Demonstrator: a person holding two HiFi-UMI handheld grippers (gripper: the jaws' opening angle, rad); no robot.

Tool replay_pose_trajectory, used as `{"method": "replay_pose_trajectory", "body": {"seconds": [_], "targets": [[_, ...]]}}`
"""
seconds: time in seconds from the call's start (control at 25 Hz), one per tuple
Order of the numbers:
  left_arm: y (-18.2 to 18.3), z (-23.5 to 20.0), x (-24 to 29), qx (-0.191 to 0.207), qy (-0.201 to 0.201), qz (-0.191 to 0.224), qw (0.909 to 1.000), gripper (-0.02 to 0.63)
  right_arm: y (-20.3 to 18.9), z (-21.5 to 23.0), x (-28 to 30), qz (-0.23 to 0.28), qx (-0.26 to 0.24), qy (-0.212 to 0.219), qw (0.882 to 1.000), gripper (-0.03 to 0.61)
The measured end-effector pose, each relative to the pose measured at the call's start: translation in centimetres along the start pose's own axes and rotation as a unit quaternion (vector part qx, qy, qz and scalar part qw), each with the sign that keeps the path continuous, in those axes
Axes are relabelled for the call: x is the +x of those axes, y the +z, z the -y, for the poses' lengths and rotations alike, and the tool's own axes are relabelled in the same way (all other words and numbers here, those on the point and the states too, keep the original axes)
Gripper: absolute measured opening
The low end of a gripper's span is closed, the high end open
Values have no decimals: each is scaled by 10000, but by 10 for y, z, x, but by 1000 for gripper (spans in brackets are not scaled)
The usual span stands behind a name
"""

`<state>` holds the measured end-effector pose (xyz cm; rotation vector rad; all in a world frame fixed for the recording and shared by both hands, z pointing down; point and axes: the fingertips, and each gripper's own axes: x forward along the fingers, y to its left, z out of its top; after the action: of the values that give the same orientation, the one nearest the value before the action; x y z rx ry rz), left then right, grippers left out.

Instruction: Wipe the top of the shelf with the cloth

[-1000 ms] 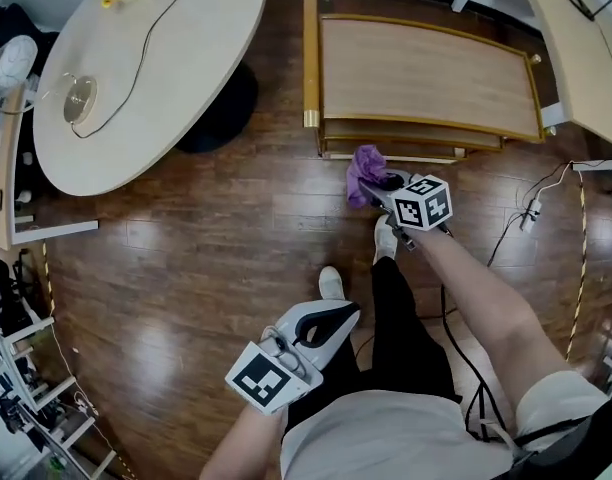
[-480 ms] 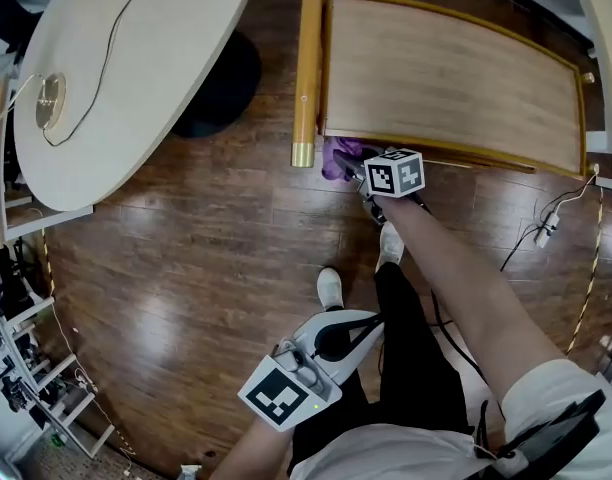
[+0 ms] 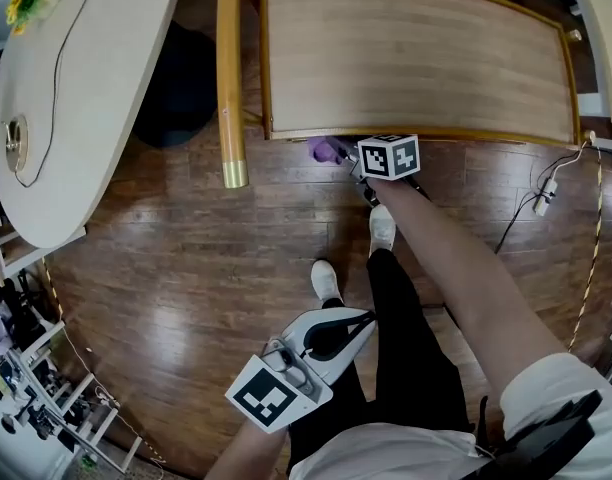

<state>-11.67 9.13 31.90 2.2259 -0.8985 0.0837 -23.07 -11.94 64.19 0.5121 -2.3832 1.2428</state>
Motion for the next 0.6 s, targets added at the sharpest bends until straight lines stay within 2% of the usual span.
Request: {"method": "replay_pose_trajectory", "body": {"seconds": [0.2,0.4,0.6], "targets": [[-1,7,20,170,-277,-214,9992,18,10,29,-37,275,144,-300,9991,97],[-3,19,43,119,-585,-449,9972,18,11,63,-78,443,314,-557,9970,97],[2,31,69,309,-916,-622,9934,18,15,98,-120,563,402,-865,9938,97]]}}
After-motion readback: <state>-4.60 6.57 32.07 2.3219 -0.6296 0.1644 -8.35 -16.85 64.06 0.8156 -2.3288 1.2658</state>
